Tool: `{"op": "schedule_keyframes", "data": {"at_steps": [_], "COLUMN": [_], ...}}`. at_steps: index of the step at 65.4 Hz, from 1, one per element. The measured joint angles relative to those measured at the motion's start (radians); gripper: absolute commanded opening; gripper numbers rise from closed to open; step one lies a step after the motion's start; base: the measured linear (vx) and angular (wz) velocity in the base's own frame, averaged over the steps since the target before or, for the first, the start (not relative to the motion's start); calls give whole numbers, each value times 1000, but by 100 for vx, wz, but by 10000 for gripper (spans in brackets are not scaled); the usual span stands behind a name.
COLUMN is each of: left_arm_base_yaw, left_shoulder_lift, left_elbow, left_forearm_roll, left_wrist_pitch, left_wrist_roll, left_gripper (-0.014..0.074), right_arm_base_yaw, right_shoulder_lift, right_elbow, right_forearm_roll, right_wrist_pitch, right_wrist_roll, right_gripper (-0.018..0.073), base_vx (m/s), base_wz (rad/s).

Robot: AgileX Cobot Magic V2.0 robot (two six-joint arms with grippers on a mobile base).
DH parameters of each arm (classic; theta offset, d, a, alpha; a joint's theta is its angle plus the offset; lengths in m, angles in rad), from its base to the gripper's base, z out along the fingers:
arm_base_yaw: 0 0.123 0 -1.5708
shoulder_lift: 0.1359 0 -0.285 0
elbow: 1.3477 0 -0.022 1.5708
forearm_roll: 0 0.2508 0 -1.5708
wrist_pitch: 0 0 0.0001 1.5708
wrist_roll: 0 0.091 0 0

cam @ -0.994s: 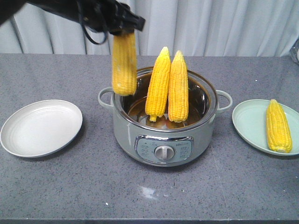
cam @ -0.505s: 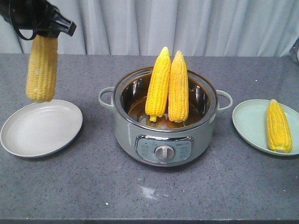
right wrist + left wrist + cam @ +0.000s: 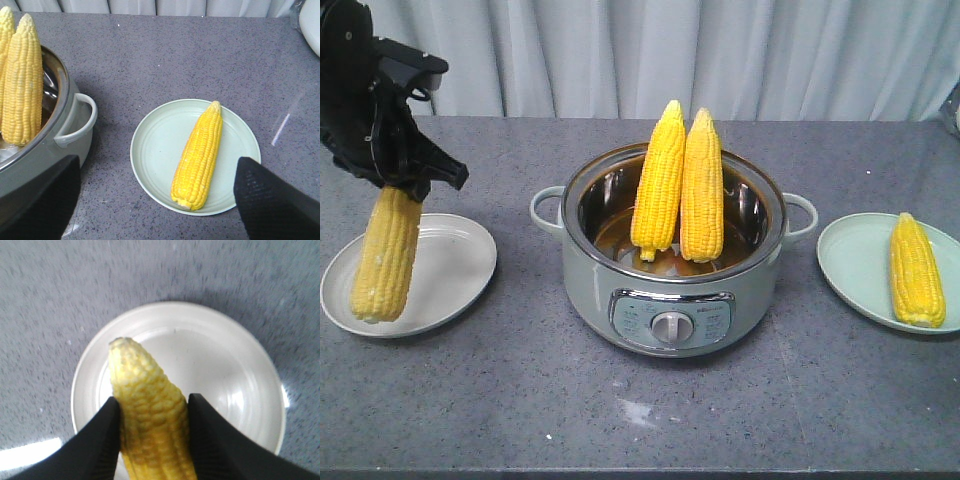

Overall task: Distribute corn equally
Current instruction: 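Lower the cob onto the cream plate and open the left gripper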

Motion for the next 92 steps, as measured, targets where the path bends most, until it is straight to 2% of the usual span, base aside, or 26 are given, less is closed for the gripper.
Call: {"op": "schedule_keyframes", "data": {"at_steps": [21,40,51,69,78,85,92], "left_arm_base_yaw": [11,11,11,11,11,11,11], "left_shoulder_lift": [40,58,58,58,58,58,58], "left_elbow": [32,32,32,32,32,32,32], "left_forearm_roll": [-7,-6,-5,-3,10,12,12], "left_wrist_pitch": [-15,-44,-45,-45,-45,-45,-45], "left_wrist_roll": [-1,-1,-1,-1,-1,-1,-1], "left_gripper": [31,115,225,505,609,647,645], "right_arm_base_yaw": [0,0,0,0,0,0,0], "right_shoulder_lift": [0,0,0,0,0,0,0], "right_elbow": [0,0,0,0,0,0,0], "right_forearm_roll": [0,0,2,3,3,3,3], "right_wrist_pitch": [10,11,11,11,11,11,11], "right_wrist_roll": [0,0,0,0,0,0,0], "right_gripper": [594,594,594,594,594,594,594], "base_vx": [0,0,0,0,0,0,0], "base_wz": [0,0,0,0,0,0,0]}}
